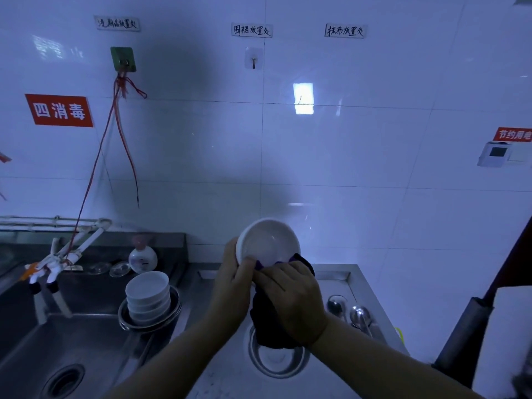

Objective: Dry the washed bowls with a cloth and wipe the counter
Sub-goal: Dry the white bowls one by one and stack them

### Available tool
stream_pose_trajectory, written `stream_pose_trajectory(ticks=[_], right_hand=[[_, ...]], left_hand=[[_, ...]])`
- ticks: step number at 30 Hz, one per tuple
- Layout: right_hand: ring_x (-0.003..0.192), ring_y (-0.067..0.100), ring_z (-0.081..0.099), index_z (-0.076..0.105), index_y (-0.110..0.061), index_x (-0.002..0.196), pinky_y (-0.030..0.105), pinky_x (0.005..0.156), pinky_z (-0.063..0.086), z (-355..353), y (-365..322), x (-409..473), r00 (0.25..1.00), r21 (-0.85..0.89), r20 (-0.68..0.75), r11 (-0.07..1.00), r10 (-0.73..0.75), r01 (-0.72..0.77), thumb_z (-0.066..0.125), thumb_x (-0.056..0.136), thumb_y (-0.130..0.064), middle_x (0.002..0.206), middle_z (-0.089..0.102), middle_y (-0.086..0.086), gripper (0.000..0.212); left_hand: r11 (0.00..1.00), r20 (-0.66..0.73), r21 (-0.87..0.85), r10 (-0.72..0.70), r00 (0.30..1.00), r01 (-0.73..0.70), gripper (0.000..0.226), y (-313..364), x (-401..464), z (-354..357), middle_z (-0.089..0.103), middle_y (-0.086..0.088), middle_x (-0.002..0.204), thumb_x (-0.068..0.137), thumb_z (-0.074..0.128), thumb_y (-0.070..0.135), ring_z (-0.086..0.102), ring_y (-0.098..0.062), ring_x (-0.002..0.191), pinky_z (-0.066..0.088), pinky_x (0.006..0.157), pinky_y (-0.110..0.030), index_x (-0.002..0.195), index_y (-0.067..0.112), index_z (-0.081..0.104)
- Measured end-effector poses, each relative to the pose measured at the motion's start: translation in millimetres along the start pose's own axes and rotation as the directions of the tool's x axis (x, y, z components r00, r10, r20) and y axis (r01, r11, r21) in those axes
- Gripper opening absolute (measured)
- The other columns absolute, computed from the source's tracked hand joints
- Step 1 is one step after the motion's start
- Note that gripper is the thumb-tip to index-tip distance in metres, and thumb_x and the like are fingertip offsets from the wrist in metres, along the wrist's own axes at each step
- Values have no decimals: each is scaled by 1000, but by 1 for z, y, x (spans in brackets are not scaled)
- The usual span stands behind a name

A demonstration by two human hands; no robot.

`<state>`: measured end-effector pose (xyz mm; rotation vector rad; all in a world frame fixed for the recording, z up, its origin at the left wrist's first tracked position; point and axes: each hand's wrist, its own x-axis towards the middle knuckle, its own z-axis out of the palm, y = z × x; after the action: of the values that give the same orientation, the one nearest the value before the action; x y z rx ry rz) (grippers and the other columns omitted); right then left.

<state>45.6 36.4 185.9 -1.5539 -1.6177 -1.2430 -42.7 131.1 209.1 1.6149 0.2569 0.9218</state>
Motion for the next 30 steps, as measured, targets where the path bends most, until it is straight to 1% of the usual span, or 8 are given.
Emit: stream_pose_trajectory(ticks=[6, 11, 13, 16, 18, 21, 26, 30], right_hand=[[76, 18, 65, 73, -12, 96, 34, 66, 51, -4, 31, -13, 946, 45, 100, 951, -309, 306, 68, 88, -19, 91, 72, 3, 12], [77, 20, 62, 71, -12, 95, 33, 73, 50, -10, 49, -12, 826, 65, 200, 849, -526, 525, 65, 89, -12, 90, 69, 3, 8], [72, 22, 60, 70, -11, 93, 33, 69, 48, -11, 43, -10, 863, 51, 192, 883, -467, 467, 63, 90, -12, 85, 68, 4, 8], [69, 20, 61, 72, -11, 93, 34, 64, 48, -11, 28, -1, 963, -54, 127, 967, -240, 248, 62, 91, -17, 83, 69, 4, 11], [69, 19, 62, 72, -11, 92, 35, 63, 50, -9, 14, 6, 997, -96, 48, 993, -59, 64, 65, 91, -18, 81, 70, 4, 11], [70, 17, 64, 73, -11, 88, 34, 65, 52, -5, -5, 10, 998, -75, 19, 995, 66, -65, 68, 89, -22, 80, 71, 4, 12], [87, 15, 66, 69, -13, 111, 31, 80, 53, -8, 2, -1, 982, 26, 175, 997, -76, 73, 62, 93, -22, 102, 72, 2, 21], [106, 18, 60, 64, -14, 114, 33, 94, 48, -19, 25, -7, 873, 63, 402, 959, -278, 276, 62, 90, -14, 114, 67, 2, 25]], left_hand=[[990, 176, 123, -87, 981, 65, 31, 11, 16, -18, 61, -7, 93, 74, 44, 27, 57, -15, 78, 48, 59, -19, 101, 22, 59], [927, 444, 340, -304, 843, 155, 41, 30, 38, -35, 59, -29, 97, 69, 49, 29, 54, -28, 79, 39, 66, -35, 100, 6, 63], [946, 409, 279, -273, 871, 166, 39, 32, 40, -37, 61, -28, 95, 72, 51, 32, 56, -28, 79, 40, 69, -36, 97, 6, 65], [985, 203, 129, -142, 969, 117, 23, 23, 25, -24, 64, -6, 97, 79, 60, 26, 60, -20, 88, 49, 68, -27, 103, 24, 61], [993, 99, 113, -29, 995, 17, 30, 13, 8, -9, 59, 7, 103, 86, 61, 17, 59, -5, 89, 50, 66, -17, 110, 32, 51], [996, 18, 56, 72, 997, -73, 42, 4, -3, 0, 55, 16, 111, 86, 51, 25, 56, 1, 96, 51, 73, -14, 127, 30, 42], [985, 124, 138, 89, 988, -105, 40, 7, 10, -23, 55, 15, 110, 82, 43, 34, 55, 0, 93, 51, 77, -29, 122, 39, 45], [970, 263, 233, 10, 965, -74, 36, 15, 20, -41, 62, 4, 105, 78, 45, 30, 59, -17, 94, 51, 80, -47, 112, 38, 54]])
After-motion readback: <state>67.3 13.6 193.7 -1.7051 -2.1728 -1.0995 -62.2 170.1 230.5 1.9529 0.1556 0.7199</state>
